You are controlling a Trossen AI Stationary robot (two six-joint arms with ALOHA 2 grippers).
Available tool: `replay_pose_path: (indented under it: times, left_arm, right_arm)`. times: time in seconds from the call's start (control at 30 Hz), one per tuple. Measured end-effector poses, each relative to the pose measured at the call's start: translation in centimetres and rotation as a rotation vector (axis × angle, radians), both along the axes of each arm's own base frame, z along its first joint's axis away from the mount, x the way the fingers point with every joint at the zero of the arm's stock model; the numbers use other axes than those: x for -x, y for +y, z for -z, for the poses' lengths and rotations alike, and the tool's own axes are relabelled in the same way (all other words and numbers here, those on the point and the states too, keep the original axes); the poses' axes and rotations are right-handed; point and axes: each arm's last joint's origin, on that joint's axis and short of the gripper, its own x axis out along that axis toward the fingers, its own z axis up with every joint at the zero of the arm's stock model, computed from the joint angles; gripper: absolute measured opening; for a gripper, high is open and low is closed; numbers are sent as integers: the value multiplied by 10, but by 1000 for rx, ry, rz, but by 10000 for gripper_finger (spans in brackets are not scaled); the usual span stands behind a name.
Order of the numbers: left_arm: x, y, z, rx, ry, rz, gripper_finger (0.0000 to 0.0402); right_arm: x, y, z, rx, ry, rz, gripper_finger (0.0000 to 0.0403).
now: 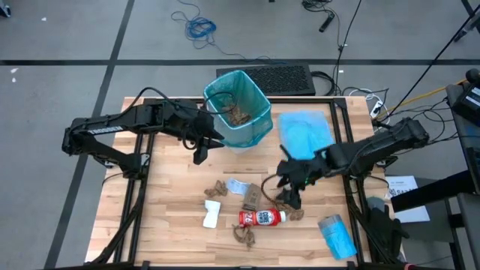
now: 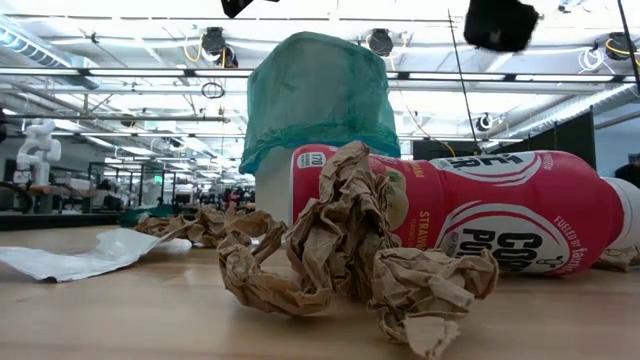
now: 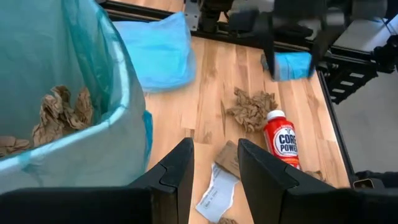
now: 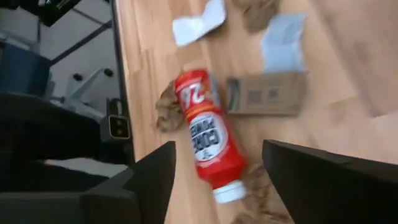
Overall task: Place trash/remove bag and relplace
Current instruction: Put the red bottle into the blue trash bag inside the white trash bin
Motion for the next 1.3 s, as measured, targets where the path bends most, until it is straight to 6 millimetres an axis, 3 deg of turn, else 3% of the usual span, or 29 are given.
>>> replay_pose_path:
  times: [0.13, 0.27, 0.5, 0.77, 1.03, 1.3]
  left_arm:
    - [0, 0, 0, 1, 4, -2, 121]
    - [0, 0, 0, 8, 5, -7, 121]
    - [0, 0, 0, 20, 5, -18, 121]
    - [0, 0, 0, 21, 4, -19, 121]
    - [0, 0, 0, 19, 4, -22, 121]
    - [0, 1, 0, 2, 5, -35, 121]
  right_arm:
    - [-1, 13, 35, -65, 43, 2, 254]
    - [1, 24, 57, -85, 98, -16, 262]
    - [-12, 40, 67, -103, 28, -61, 263]
    - [-34, 52, 98, -50, 4, -131, 263]
    - [-44, 51, 122, 49, 22, -178, 263]
    - [-59, 46, 126, 113, -16, -201, 263]
